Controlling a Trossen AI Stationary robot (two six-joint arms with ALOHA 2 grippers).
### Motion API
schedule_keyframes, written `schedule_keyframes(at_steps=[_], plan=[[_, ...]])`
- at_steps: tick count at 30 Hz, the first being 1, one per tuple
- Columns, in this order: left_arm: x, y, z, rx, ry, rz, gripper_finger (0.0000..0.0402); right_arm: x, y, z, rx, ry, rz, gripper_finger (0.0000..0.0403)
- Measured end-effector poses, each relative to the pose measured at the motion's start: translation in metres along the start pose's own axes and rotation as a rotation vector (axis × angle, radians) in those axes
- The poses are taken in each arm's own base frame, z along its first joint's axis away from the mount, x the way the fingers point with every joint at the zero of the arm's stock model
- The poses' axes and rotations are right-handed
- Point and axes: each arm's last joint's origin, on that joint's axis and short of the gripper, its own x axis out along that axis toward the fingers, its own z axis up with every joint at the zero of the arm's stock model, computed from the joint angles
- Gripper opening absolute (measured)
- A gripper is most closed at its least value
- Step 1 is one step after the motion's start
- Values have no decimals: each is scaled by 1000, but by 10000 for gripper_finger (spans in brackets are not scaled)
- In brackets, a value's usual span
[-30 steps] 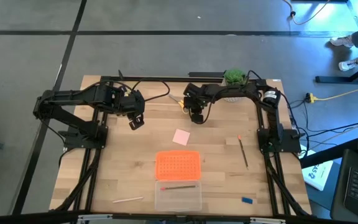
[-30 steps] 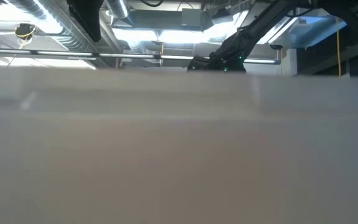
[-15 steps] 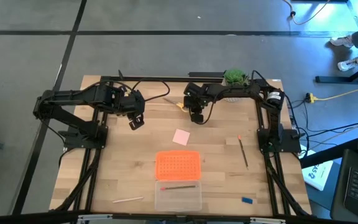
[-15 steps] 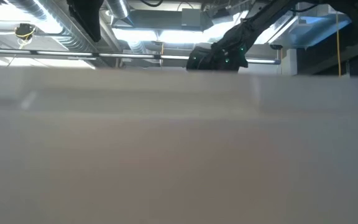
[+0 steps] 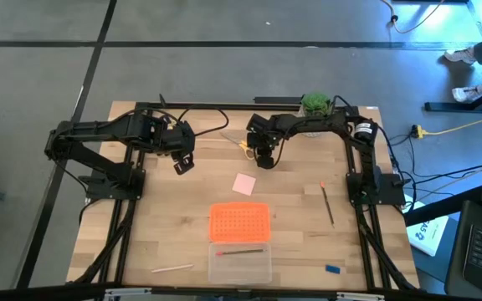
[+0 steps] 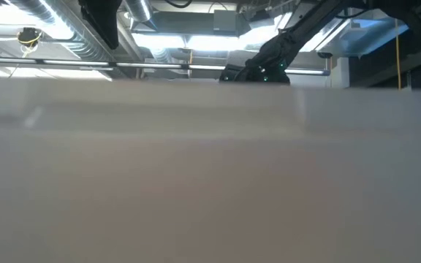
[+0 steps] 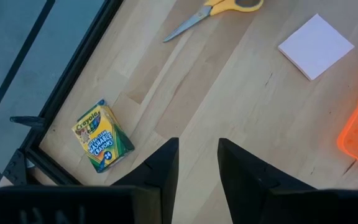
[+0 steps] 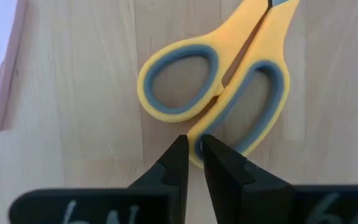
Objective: Pack school essentials
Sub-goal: Put the yellow scissors into the supply box
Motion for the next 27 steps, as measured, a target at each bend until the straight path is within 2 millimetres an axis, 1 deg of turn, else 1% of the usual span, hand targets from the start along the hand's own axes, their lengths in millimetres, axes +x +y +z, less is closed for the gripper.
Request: schedule_keyframes(at_steps=[13, 16, 22, 27], plan=[[0, 0, 0, 0, 0, 0, 104, 1, 1, 0, -5, 5, -7, 54], [0, 0, 0, 0, 0, 0, 104, 2, 1, 0, -12, 8, -7, 69], [0, 0, 0, 0, 0, 0, 104, 2, 1, -1, -28, 11, -9, 113], [0, 0, 0, 1, 0, 0, 104, 4, 1, -2, -26, 26, -22, 122]])
